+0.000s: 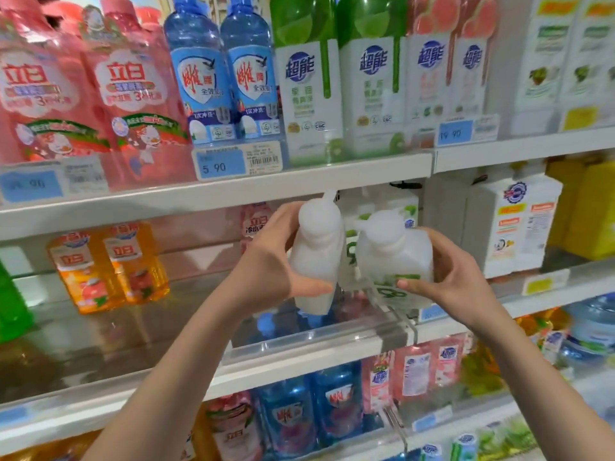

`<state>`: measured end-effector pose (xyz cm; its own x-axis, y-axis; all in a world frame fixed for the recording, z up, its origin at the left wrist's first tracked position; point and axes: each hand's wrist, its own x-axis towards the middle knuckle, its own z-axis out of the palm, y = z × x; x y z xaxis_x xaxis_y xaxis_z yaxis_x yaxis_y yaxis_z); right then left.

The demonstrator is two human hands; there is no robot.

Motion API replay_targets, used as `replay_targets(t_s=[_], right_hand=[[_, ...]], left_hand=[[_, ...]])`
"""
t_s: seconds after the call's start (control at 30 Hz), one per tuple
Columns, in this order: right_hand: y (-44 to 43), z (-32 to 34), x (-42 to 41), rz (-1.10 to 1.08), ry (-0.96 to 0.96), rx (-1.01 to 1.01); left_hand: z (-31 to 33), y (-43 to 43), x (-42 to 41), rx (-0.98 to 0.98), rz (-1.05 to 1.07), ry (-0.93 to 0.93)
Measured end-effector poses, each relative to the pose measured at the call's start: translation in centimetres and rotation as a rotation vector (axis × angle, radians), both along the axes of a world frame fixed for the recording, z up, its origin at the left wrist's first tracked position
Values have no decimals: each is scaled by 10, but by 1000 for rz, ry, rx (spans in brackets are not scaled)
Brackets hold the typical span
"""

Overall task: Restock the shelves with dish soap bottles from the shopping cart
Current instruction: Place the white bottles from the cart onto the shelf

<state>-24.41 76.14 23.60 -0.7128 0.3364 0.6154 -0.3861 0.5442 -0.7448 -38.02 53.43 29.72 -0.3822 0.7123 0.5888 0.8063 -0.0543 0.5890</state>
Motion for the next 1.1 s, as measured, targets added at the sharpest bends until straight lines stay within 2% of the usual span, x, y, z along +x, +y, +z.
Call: replay_targets(t_s=[0.2, 0.47, 0.77, 0.9, 1.0, 1.1], right_hand=[[31, -1, -12, -23, -2, -45], [62, -6, -31, -75, -183, 64], [97, 0, -40, -73, -210, -125], [112, 2, -41, -52, -255, -186], [122, 2, -40, -23, -298, -218], [128, 1, -39, -18, -369, -192]], left_hand=[[-12, 30, -24, -150, 22, 23], [-19, 62, -61, -308, 12, -73], [-28, 90, -94, -176, -94, -504], [-35, 108, -93, -177, -101, -693], [-35, 111, -91, -208, -43, -629], [-48, 103, -80, -312, 176, -451]])
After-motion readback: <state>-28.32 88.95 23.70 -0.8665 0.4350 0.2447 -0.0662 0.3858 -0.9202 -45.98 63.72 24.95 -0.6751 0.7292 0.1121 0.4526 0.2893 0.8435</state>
